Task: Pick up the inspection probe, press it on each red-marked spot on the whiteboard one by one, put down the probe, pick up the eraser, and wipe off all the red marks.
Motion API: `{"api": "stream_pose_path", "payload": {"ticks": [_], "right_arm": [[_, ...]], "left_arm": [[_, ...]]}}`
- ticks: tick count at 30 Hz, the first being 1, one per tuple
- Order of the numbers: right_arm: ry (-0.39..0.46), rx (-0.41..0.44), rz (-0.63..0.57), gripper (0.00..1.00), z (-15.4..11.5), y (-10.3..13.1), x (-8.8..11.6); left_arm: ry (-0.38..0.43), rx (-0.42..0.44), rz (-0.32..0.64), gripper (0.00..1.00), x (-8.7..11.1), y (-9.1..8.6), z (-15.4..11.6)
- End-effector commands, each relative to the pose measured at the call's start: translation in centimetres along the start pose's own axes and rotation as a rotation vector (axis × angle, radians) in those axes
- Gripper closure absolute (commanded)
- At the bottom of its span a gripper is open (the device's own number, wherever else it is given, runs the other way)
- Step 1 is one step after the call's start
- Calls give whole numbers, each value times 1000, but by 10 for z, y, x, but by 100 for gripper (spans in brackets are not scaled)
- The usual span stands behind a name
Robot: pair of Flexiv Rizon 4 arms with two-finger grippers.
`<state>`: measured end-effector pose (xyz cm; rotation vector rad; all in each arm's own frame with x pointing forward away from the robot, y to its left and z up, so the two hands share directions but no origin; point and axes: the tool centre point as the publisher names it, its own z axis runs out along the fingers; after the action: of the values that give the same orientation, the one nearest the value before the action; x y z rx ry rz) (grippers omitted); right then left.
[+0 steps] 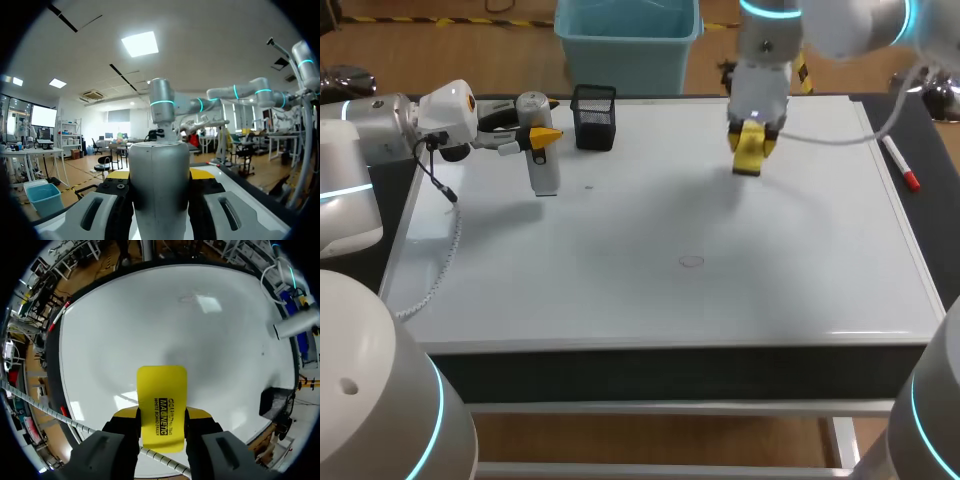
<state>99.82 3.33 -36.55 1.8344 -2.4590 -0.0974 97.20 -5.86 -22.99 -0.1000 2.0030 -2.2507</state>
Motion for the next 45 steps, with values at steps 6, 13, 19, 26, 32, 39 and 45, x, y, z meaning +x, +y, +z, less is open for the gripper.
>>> {"api": "stream_pose_path", "payload": {"ticks": [6,13,19,26,32,39,45], "right_arm": [[-6,78,-35,100,18,90,-17],[-34,40,-49,100,29,122,-27],[1,55,-99,100,31,145,-34],[20,49,-151,100,44,164,-50],[32,36,-181,100,49,172,-59],[27,35,-180,100,46,171,-58],[27,35,-180,100,46,171,-58]], "left_arm": [[0,1,1,100,0,0,0],[0,1,1,100,0,0,0],[0,1,1,100,0,0,0],[0,1,1,100,0,0,0],[0,1,1,100,0,0,0],[0,1,1,100,0,0,0],[0,1,1,100,0,0,0]]}}
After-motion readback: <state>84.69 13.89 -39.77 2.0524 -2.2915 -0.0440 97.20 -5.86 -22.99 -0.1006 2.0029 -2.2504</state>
